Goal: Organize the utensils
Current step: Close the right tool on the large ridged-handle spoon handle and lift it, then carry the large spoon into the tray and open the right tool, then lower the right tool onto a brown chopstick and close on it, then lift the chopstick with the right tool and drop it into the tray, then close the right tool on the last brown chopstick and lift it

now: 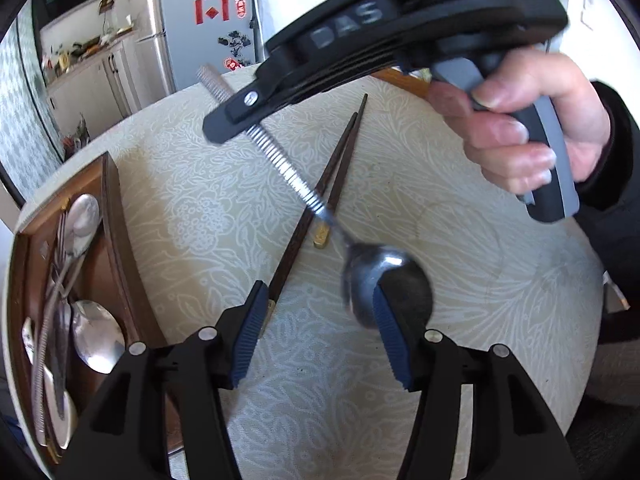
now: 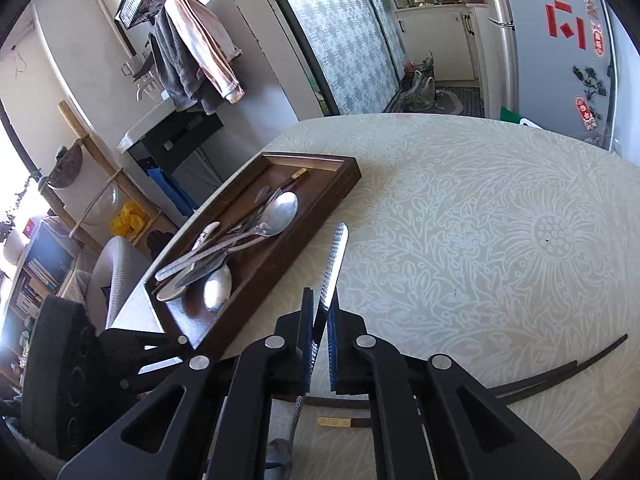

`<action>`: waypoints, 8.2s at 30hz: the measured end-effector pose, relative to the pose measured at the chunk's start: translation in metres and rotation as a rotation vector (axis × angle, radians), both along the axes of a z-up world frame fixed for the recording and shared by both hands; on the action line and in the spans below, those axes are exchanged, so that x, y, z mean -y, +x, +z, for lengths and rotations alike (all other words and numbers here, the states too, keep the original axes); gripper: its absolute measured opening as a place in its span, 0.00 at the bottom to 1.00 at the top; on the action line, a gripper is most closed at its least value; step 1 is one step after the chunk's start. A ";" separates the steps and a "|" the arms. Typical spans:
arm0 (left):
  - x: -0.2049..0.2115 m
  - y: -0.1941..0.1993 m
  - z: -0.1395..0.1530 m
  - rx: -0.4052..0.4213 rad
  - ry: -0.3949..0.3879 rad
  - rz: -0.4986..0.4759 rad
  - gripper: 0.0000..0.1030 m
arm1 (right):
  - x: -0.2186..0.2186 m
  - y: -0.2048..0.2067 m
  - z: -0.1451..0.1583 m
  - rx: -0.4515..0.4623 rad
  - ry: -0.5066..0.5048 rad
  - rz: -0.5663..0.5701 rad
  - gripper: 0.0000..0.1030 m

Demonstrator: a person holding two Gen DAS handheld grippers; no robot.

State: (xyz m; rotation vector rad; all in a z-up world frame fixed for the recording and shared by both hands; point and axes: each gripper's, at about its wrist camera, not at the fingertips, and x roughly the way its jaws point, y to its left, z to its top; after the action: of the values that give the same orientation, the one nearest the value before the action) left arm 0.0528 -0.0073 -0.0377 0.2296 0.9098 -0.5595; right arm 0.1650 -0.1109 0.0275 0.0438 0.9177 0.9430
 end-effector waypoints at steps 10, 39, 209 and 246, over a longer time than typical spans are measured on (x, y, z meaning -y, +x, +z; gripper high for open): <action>-0.018 0.012 0.009 -0.071 -0.287 0.027 0.64 | -0.004 -0.007 0.006 0.005 0.047 0.009 0.01; -0.039 0.018 0.050 0.012 -0.229 0.166 0.09 | -0.032 -0.015 0.050 0.018 0.139 0.065 0.02; -0.029 0.008 0.046 0.054 0.001 0.004 0.06 | -0.007 -0.060 0.034 0.350 -0.612 0.829 0.00; -0.132 0.004 0.051 0.121 0.018 0.348 0.59 | -0.042 0.045 -0.039 0.191 -0.624 0.368 0.35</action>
State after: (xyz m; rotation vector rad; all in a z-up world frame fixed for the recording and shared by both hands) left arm 0.0565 0.1248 0.0137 0.1160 0.8149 -0.2130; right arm 0.2097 -0.0692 -0.0119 -0.7550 1.0240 0.9389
